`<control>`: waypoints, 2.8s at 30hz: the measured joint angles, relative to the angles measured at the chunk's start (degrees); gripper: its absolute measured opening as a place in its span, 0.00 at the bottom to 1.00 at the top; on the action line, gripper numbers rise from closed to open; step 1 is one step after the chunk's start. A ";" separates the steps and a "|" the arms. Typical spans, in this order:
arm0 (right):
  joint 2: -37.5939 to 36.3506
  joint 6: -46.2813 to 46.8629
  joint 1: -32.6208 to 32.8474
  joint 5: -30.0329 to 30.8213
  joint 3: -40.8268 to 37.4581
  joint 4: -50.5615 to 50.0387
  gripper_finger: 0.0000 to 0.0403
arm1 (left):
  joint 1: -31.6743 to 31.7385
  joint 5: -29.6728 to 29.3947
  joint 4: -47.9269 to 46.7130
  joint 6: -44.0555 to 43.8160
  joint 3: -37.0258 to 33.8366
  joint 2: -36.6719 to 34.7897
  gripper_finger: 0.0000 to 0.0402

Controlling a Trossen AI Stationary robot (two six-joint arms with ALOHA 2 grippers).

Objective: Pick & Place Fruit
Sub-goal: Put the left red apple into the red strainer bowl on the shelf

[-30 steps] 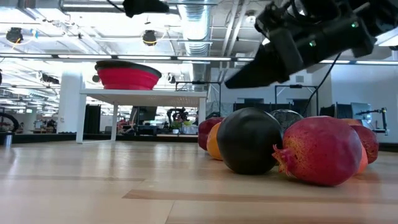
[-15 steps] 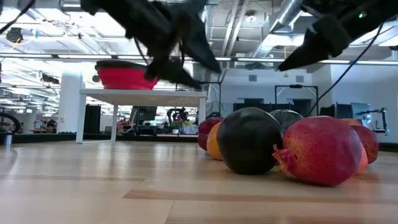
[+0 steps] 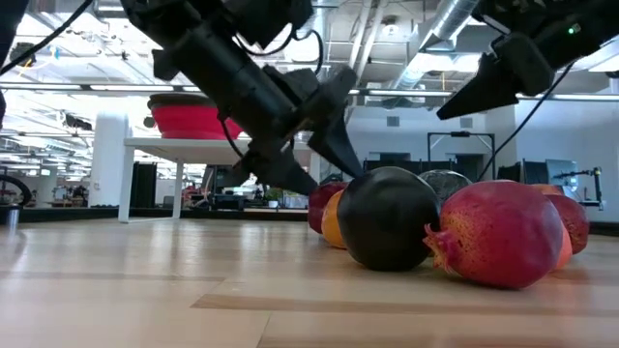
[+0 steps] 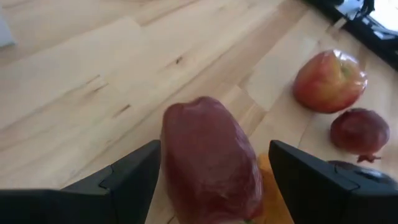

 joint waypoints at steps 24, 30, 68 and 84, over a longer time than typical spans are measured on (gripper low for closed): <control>2.05 2.10 -0.07 0.85 -0.02 1.80 0.59 | 1.58 12.89 -6.98 11.19 -0.25 -1.97 0.60; 2.05 2.06 -0.09 0.10 -0.02 3.45 0.59 | 1.59 12.97 -19.22 14.34 -0.37 -9.70 0.60; 37.59 -19.18 -24.55 -73.02 9.58 58.91 0.60 | 1.52 24.88 -20.22 20.95 -0.52 -20.08 0.67; 37.57 -2.26 -30.84 -89.57 -5.41 97.21 0.63 | -12.71 9.92 -3.74 80.31 -0.43 -27.44 0.78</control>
